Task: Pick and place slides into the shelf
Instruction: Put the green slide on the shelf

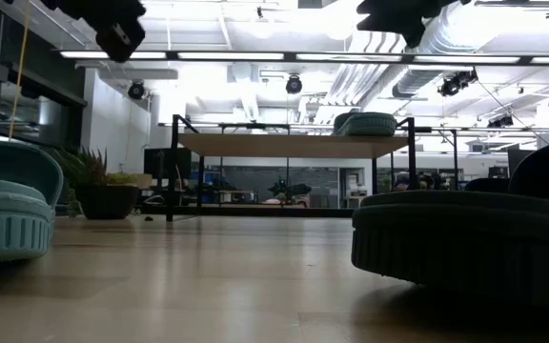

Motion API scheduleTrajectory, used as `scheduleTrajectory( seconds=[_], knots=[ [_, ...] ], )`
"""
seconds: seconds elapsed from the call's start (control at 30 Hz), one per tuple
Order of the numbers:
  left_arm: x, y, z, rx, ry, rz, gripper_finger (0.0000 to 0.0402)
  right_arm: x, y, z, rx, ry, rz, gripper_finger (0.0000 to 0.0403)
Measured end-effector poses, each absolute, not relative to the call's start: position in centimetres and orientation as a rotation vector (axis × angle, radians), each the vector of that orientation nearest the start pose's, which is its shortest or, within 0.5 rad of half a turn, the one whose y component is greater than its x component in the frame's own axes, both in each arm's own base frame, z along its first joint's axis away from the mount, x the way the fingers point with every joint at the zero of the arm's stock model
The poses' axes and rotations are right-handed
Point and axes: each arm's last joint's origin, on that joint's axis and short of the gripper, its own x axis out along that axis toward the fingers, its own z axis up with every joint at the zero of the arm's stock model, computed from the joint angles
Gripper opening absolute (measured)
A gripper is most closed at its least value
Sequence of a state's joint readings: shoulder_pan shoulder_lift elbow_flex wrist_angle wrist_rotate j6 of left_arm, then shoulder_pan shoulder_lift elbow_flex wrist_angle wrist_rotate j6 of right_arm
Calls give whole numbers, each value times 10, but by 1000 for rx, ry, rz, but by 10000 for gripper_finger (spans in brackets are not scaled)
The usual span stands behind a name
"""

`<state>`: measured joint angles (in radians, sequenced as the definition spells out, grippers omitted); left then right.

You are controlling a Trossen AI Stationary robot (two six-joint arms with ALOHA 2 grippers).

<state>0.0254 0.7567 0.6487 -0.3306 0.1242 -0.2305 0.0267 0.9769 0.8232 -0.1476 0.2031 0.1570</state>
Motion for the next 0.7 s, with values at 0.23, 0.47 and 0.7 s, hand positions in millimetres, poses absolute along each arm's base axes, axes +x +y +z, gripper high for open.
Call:
scheduleTrajectory(
  seconds=[0.23,0.47,0.7],
  knots=[
    [156,0,261,-282,637,-16,3,215,3,316,102,282,-225,140],
    [153,2,257,-307,679,54,3,215,3,316,67,286,-221,140],
    [151,2,242,-371,730,98,3,215,3,316,58,287,-220,140]
  ],
)
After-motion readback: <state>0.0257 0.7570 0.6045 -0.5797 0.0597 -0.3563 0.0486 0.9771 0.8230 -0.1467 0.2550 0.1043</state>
